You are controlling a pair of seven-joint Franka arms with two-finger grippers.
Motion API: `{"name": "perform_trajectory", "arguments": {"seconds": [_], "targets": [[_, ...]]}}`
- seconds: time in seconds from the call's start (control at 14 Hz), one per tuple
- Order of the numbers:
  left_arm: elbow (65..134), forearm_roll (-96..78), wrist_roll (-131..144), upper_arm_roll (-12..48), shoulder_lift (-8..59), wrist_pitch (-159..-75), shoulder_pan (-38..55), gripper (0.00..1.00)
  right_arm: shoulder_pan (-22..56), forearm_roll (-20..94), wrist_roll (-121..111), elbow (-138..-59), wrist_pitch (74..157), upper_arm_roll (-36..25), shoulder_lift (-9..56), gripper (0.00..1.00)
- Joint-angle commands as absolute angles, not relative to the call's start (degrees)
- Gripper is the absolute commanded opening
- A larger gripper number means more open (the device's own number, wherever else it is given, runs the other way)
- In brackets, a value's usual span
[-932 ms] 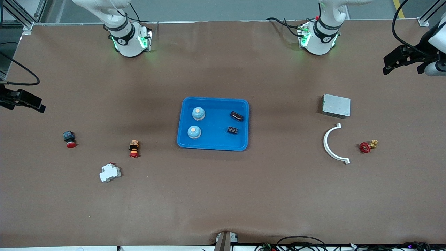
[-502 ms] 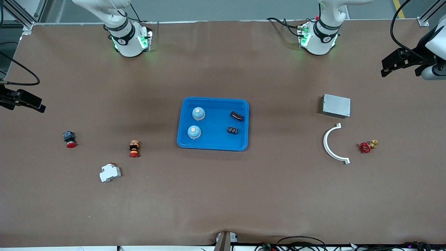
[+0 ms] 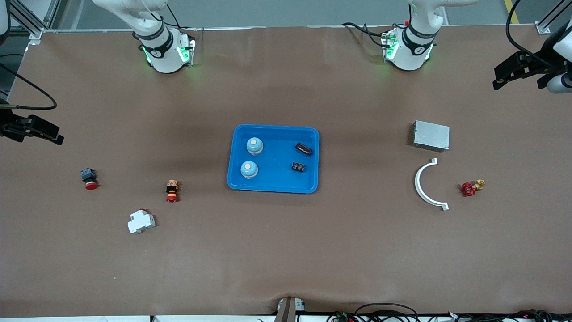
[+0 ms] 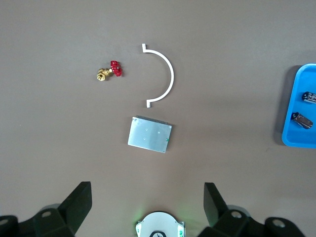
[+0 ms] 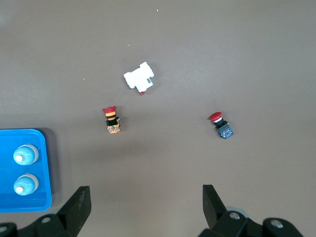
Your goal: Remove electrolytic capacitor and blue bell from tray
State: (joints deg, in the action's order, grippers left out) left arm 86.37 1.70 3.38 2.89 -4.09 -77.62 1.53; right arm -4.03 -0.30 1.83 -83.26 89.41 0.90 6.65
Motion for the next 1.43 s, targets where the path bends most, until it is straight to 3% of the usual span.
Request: {"name": "perform_trajectory", "arguments": {"seconds": [0.0, 0.43, 0.79, 1.36], "targets": [[85.61, 4.64, 4.47, 3.86, -3.87, -76.46, 2.11, 1.0, -3.87, 0.35, 2.02, -83.23, 89.74, 0.88, 6.86, 1.0], [87.62, 3.69, 10.63, 5.8, -3.34, -76.73, 2.29, 1.0, -3.17, 0.35, 2.02, -83.5, 89.74, 0.79, 7.29, 1.0], [93.86, 0.35, 11.42, 6.32, -3.34, -78.74, 2.2, 1.0, 0.78, -0.61, 1.93, -83.41, 90.09, 0.79, 10.71, 1.0], [108.26, -4.1, 31.96, 16.6, -3.25, -93.4, 2.2, 1.0, 7.36, 1.05, 5.33, -87.17, 92.01, 0.88, 15.82, 1.0]]}}
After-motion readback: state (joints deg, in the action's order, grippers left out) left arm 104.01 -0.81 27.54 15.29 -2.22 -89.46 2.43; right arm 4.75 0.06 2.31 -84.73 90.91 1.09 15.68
